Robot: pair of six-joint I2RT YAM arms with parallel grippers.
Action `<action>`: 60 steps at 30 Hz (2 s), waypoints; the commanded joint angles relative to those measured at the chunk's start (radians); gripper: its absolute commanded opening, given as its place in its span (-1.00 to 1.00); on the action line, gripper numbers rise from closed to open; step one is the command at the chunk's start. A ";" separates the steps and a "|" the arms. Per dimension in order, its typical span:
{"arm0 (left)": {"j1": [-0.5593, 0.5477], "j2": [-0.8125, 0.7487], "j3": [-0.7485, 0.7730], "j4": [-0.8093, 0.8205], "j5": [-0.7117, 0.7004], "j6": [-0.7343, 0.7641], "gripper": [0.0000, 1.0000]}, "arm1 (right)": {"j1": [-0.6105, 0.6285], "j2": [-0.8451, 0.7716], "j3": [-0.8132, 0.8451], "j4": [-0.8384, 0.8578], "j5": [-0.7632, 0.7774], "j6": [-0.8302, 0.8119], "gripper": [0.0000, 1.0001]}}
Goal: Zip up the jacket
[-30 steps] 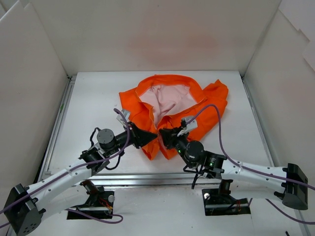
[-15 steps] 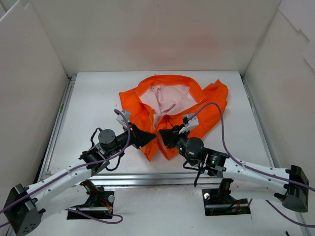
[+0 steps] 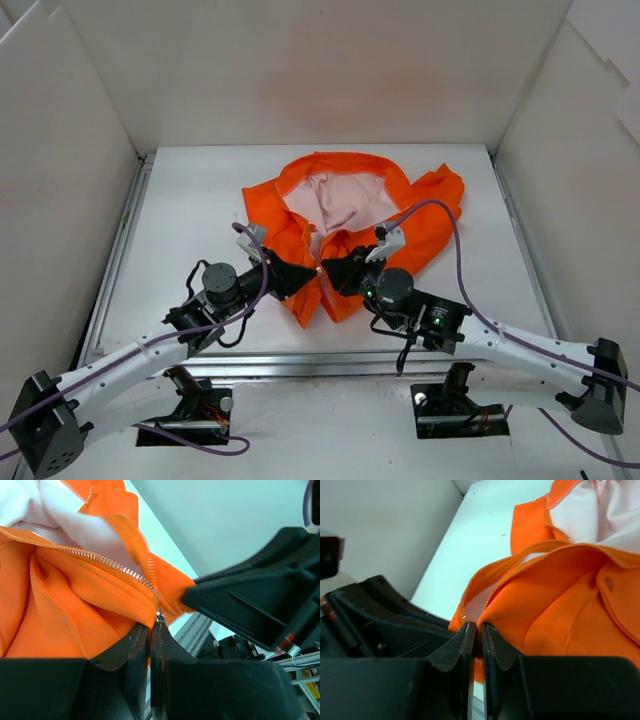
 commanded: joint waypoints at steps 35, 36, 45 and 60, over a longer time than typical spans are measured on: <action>-0.062 0.071 -0.034 0.335 0.142 -0.187 -1.00 | -0.239 0.049 -0.039 0.240 -0.232 0.176 -1.00; -0.062 0.071 -0.041 0.336 0.140 -0.192 -1.00 | -0.241 0.054 -0.039 0.254 -0.252 0.181 -1.00; -0.062 0.100 -0.064 0.404 0.188 -0.246 -1.00 | -0.257 0.040 -0.025 0.262 -0.257 0.173 -1.00; -0.071 0.062 -0.025 0.111 0.041 -0.040 -1.00 | -0.273 -0.052 0.070 0.020 -0.488 0.216 -1.00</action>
